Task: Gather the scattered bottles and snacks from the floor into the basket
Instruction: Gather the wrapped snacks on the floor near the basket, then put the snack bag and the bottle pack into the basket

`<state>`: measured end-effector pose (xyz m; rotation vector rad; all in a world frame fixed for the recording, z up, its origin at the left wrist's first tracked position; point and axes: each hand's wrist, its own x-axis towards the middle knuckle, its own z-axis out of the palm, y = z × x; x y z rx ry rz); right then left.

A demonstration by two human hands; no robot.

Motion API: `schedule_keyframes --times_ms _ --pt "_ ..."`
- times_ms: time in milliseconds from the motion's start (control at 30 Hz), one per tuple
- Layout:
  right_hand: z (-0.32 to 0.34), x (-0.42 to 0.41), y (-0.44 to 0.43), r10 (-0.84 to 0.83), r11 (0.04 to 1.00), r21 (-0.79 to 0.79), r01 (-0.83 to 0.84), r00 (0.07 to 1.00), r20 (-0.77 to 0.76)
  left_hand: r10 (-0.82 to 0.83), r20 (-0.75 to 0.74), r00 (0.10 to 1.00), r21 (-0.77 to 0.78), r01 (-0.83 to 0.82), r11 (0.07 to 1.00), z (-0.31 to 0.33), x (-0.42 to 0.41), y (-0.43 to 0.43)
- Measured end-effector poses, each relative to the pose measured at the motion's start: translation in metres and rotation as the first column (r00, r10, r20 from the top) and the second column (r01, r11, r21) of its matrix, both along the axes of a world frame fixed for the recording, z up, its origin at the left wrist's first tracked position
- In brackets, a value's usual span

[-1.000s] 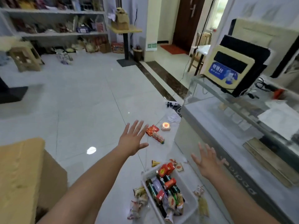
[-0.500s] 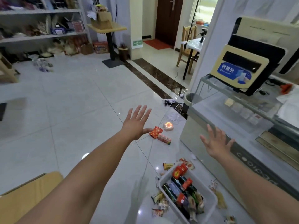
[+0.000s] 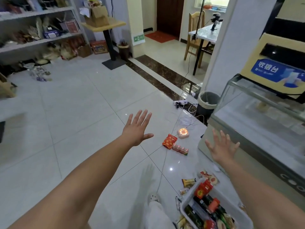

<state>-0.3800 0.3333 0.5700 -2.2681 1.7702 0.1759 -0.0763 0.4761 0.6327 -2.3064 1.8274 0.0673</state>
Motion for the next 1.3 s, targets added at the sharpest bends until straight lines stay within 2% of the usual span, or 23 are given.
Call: schedule_keyframes --times_ms 233,500,667,767,900,1033,1200,1300 --pt "-0.002 0.063 -0.075 -0.025 1.000 0.009 0.026 0.999 -0.045 -0.074 0.009 0.997 -0.003 0.074 0.997 0.008 0.082 -0.107" --pt "0.001 0.104 -0.126 -0.145 0.988 0.040 0.147 0.988 -0.060 -0.221 0.000 0.975 0.028 0.221 0.975 -0.003 0.141 -0.202" --pt "-0.021 0.132 -0.157 -0.227 0.973 0.019 0.231 0.964 -0.135 -0.345 -0.016 0.938 0.038 0.346 0.938 -0.033 0.179 -0.288" --pt "-0.054 0.155 -0.179 -0.301 0.949 0.047 0.311 0.942 -0.151 -0.431 -0.044 0.901 0.069 0.434 0.898 -0.073 0.198 -0.344" --pt "-0.126 0.183 -0.215 -0.331 0.935 0.075 0.348 0.927 -0.178 -0.496 -0.079 0.865 0.097 0.502 0.859 -0.162 0.219 -0.403" --pt "-0.233 0.200 -0.241 -0.325 0.939 0.054 0.341 0.926 -0.193 -0.528 -0.129 0.839 0.096 0.541 0.836 -0.286 0.222 -0.445" --pt "-0.439 0.200 -0.269 -0.318 0.933 0.120 0.340 0.932 -0.173 -0.541 -0.197 0.818 0.081 0.563 0.822 -0.510 0.204 -0.486" --pt "-0.572 0.186 -0.285 -0.301 0.940 0.104 0.325 0.934 -0.194 -0.584 -0.218 0.782 0.077 0.610 0.789 -0.640 0.181 -0.507"
